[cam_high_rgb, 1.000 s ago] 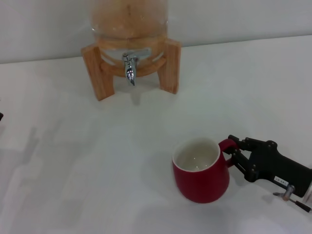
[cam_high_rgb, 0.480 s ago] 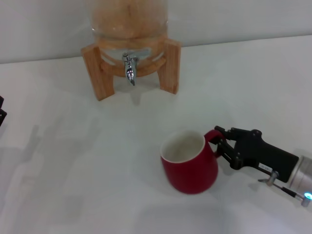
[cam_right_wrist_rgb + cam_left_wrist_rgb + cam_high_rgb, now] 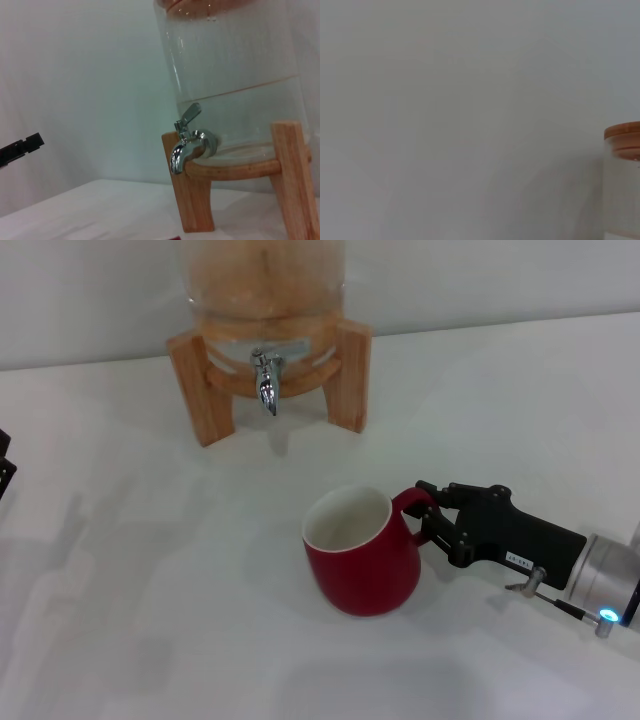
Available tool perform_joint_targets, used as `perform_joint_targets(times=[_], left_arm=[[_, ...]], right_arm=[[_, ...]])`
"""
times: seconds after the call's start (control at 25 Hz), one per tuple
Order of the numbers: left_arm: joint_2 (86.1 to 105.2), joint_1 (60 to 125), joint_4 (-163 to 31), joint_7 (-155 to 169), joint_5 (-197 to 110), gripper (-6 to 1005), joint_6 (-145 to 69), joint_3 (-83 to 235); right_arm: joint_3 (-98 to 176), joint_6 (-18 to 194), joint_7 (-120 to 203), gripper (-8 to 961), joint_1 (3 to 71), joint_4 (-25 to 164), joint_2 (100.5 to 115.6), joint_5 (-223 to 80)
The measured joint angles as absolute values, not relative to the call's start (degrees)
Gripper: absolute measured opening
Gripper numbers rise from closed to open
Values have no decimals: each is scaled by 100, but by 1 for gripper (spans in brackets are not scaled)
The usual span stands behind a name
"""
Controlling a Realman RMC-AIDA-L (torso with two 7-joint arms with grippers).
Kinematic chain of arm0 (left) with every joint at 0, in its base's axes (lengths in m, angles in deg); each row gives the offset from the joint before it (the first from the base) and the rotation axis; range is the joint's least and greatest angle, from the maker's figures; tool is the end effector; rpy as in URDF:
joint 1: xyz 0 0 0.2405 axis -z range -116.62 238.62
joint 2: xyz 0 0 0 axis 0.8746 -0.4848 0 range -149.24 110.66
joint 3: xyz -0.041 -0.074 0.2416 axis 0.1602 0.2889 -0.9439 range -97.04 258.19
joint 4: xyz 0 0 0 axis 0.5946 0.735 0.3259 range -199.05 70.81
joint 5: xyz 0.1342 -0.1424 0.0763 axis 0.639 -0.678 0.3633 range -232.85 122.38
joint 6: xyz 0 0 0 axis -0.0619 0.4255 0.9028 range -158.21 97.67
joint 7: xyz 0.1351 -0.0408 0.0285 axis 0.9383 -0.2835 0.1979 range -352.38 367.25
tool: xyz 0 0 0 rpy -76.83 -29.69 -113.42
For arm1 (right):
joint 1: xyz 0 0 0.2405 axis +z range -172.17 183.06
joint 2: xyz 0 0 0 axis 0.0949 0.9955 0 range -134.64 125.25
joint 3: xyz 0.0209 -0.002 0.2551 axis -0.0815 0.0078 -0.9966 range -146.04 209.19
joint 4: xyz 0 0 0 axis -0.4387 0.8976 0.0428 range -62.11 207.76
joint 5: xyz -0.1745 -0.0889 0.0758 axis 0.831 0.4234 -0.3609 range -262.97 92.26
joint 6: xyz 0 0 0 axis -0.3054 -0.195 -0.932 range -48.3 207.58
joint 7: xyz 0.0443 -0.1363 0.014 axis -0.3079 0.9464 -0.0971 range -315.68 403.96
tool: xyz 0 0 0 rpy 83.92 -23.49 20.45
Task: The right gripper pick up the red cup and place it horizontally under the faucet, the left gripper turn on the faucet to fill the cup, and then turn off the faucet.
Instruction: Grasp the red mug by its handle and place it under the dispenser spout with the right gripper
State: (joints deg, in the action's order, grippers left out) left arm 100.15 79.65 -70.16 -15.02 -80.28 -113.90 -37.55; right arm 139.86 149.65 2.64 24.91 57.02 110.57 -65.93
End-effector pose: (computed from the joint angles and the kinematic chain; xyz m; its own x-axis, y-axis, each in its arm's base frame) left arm -0.3246 0.2818 -0.0053 0.5638 -0.1502 0.8122 0.7559 -0.3024 -0.5807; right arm 0.3031 0.2869 -0.0539 0.6466 -0.2055 -0.7346 -0.6294 -0.6877 -0.3617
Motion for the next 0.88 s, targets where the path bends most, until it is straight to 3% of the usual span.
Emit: perform_joint_targets(times=[0.88], left_arm=[[10015, 7956, -6995, -1539, -7951, 860, -11385, -3763]], right_arm=[[14160, 14370, 176, 176, 2881, 5354, 11124, -6596]])
